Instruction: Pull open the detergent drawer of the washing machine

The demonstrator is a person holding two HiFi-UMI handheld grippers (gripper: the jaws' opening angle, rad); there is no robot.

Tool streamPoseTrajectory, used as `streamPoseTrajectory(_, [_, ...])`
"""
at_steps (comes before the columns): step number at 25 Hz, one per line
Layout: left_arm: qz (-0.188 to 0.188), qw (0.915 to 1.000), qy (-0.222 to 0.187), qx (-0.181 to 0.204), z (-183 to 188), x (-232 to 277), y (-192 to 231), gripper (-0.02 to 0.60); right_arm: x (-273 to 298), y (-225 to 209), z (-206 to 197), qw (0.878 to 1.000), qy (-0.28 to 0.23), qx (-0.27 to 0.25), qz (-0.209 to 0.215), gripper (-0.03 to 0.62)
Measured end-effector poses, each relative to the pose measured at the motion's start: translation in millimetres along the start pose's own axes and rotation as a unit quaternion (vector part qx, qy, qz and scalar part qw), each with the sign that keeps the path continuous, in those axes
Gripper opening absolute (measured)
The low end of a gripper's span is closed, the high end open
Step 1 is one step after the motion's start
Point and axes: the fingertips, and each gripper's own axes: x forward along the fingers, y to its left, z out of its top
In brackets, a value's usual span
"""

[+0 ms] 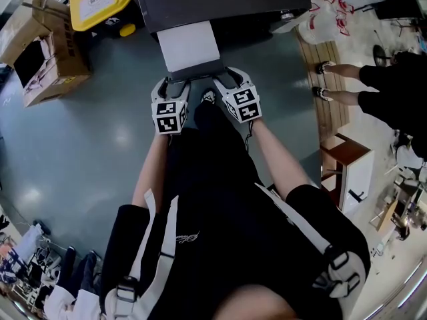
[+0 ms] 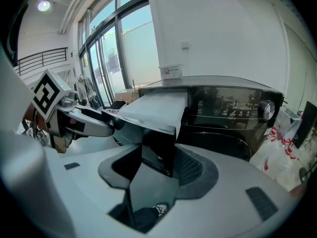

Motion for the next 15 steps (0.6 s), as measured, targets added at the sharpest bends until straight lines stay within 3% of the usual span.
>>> streamPoseTrajectory(8, [-0.029,0.9993,0.021,0.01,-10.9,16.9,2.9,0.301,21.0,1.9,-11.2,0.999,0.016,-0.003,0.032,0.29])
streamPoseTrajectory(15, [-0.027,0.9993,0.026,0.008,-12.8,18.0,1.0,0.305,21.9,-1.0,-11.0,1.0,0.018,-0.004,0.022,0.262])
